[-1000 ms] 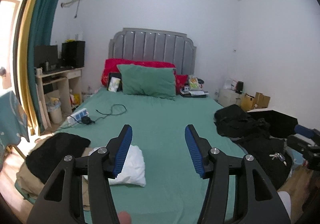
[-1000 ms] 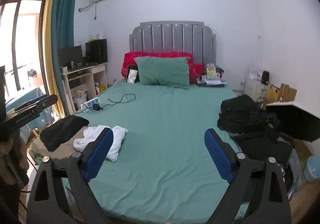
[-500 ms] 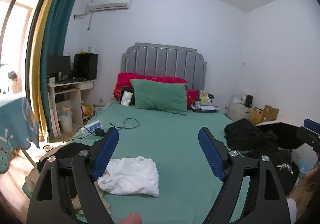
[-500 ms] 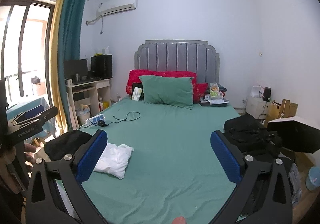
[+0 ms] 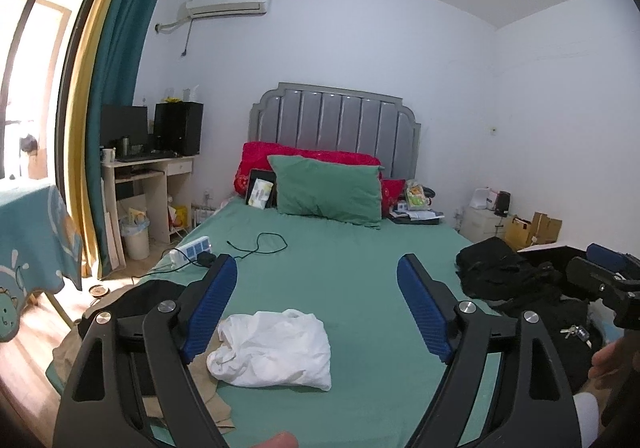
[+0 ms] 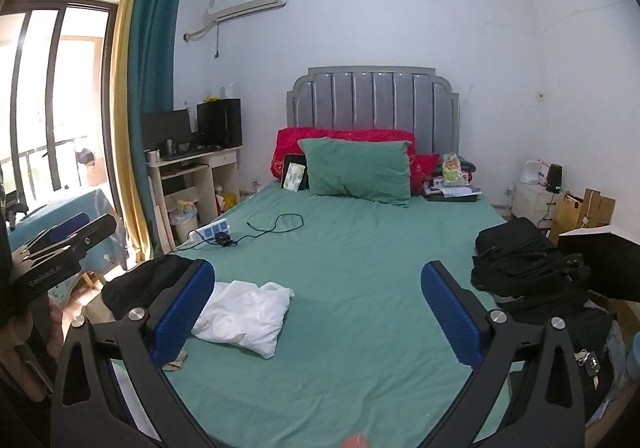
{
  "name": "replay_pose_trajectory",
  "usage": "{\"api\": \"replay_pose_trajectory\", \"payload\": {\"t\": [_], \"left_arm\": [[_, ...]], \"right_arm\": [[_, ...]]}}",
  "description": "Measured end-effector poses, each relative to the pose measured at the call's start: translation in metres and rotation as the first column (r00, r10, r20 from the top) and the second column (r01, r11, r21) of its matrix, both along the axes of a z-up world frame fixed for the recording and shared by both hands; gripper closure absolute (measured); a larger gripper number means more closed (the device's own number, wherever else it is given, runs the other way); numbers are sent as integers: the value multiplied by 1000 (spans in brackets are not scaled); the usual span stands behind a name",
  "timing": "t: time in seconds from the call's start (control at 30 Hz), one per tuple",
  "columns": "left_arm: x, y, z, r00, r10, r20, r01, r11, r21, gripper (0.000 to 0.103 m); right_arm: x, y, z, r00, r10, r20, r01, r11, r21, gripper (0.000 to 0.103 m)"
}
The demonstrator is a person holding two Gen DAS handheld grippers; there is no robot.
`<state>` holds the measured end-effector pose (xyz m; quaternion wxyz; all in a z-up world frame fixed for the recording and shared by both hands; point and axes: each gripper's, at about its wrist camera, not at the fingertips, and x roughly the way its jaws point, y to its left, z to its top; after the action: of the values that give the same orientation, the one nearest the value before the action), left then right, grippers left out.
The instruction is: Fold large clothes
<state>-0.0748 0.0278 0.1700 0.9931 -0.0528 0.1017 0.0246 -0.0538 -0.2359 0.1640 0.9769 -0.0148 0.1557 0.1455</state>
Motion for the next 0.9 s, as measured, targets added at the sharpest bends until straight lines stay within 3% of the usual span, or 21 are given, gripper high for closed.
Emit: {"api": "replay_pose_trajectory", "payload": {"t": [0.9], "left_arm": [[9, -5, -9, 999, -16, -38, 16, 1000, 4, 18]], "right_arm": [[9, -12, -8, 999, -20, -42, 20, 1000, 11, 1]]}}
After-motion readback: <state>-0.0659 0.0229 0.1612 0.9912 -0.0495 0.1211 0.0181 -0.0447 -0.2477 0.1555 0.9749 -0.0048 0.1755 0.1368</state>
